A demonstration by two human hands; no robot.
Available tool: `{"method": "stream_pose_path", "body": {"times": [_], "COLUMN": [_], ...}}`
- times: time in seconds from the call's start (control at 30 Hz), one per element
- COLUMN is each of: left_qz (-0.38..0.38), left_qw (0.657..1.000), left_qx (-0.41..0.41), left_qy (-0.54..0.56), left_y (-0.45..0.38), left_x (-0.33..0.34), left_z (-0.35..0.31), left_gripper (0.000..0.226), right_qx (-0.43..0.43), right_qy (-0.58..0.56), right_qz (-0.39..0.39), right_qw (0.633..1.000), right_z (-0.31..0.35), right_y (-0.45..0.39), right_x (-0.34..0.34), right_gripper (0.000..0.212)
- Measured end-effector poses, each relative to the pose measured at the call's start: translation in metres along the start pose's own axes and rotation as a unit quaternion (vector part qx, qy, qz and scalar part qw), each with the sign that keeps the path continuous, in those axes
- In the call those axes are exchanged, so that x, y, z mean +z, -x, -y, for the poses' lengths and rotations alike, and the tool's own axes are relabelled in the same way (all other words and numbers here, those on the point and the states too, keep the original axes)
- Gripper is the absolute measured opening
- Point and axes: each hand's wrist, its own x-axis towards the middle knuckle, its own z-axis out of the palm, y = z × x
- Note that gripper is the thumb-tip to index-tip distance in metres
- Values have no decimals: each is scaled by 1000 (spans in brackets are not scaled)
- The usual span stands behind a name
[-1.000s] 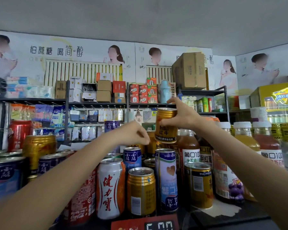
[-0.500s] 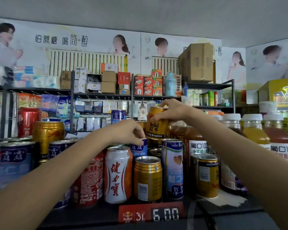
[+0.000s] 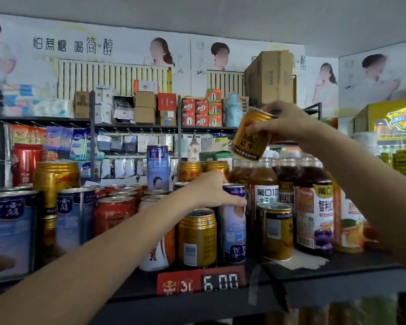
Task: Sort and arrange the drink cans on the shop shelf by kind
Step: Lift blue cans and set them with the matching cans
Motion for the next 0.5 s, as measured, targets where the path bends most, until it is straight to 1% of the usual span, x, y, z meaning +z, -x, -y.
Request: {"method": "stream_pose_path", "body": {"times": [0.1,0.2,0.27,0.33,0.43,0.5], "left_qz": [-20,-109,-168,-202,-215,-217], "left_qw": [994,971,953,940,939,941], "left_qx": [-12,-20,-13,-15,-21,-29], "left_qy": [102,210,253,276,269,259], "left_y": [1,5,7,11,17,22], "left_x": [-11,-48,-71,-85,-92,-93], "left_z": [-7,-16,-19,-20,-17,-13], "left_gripper": [50,33,38,47,51,51], "right_qx": [-9,-8,-5,-4,-2,-6], "right_qy": [26,21,19,24,18,18], "right_qz": [-2,-25,-29,-26,-12,12], "right_qw": [1000,999,999,999,1000,1000], "right_z": [0,-3,-3,-3,-3,-2], "right_y": [14,21,24,25,27,30], "right_x": [-13,-23,-26,-25,-22,-19], "right_gripper": [63,64,66,65,65,63]}}
